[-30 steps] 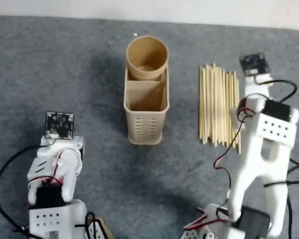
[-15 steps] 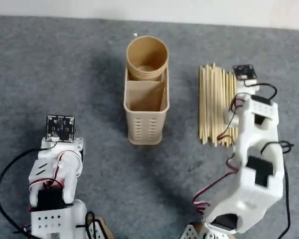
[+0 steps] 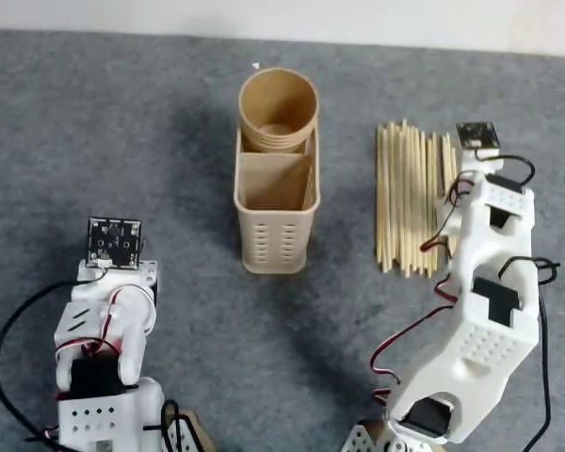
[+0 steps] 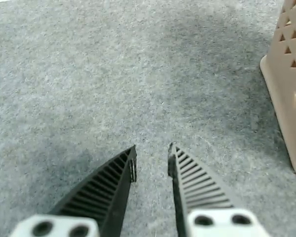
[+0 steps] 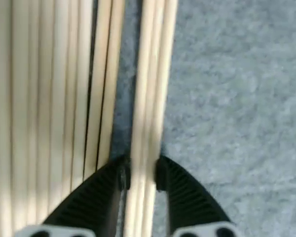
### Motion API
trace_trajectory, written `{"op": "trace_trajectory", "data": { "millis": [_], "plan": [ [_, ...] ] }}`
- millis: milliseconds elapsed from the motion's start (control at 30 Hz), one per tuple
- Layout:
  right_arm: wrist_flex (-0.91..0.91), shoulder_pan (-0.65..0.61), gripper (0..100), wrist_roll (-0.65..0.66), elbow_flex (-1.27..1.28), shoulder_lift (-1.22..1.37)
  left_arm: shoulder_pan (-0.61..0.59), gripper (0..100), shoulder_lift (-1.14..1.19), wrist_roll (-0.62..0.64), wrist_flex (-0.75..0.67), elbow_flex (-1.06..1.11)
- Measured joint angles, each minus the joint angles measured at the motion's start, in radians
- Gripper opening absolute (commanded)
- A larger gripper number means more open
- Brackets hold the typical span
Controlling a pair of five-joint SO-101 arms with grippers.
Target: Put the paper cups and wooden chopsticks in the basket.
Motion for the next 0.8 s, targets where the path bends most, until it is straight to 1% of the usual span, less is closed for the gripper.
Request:
{"op": "trace_trajectory", "data": {
  "millis": [367, 600, 800],
  "plan": [
    [0.201, -0.003, 0.6, 0.0, -0.14, -0.006, 0.0, 14, 0.0, 0.0, 0.0, 0.0],
    [0.242, -0.014, 0.6, -0.121, -0.224, -0.158, 0.0, 14, 0.0, 0.0, 0.0, 0.0],
    [0.29, -0.103, 0.8, -0.201, -0.305, -0.322, 0.0, 14, 0.0, 0.0, 0.0, 0.0]
  ]
}}
